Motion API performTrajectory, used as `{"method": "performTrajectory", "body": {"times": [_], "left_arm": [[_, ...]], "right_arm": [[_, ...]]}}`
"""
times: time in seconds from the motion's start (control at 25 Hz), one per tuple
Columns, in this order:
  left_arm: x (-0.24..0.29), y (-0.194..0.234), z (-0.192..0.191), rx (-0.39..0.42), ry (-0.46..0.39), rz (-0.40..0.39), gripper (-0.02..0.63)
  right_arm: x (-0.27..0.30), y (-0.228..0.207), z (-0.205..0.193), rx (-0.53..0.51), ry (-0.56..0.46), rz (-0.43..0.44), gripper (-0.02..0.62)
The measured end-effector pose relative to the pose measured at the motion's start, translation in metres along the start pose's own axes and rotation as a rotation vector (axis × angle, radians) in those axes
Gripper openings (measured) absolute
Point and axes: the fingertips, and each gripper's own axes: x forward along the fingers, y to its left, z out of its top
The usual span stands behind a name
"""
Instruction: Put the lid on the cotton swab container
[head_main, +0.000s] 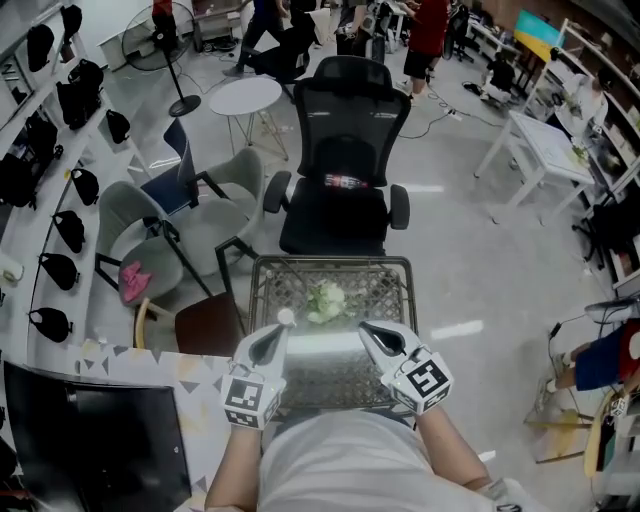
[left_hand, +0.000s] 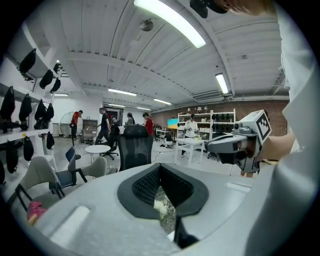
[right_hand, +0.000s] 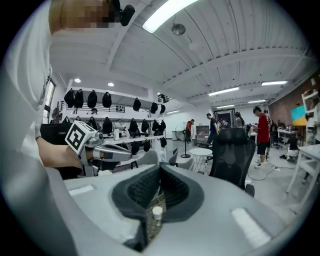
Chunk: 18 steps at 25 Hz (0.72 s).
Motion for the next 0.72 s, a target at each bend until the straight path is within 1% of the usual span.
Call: {"method": "performTrajectory", "body": {"times": [0.28, 0.48, 0.72], "left_arm": [[-0.017, -0.003, 0.007, 0.01, -0.032, 0.035, 0.009], [-0.02, -0.009, 0.008, 0.002, -0.045, 0.04, 0.009], [-0.027, -0.017, 0.006, -0.01, -0.052, 0.033, 0.009]], "right_arm": [[-0.005, 0.009, 0.006, 0.005, -0.029, 0.012, 0.003], [-0.009, 0.013, 0.008, 0.016, -0.053, 0.025, 0.003], [-0.016, 0.018, 0.005, 0.013, -0.044, 0.023, 0.003]]}}
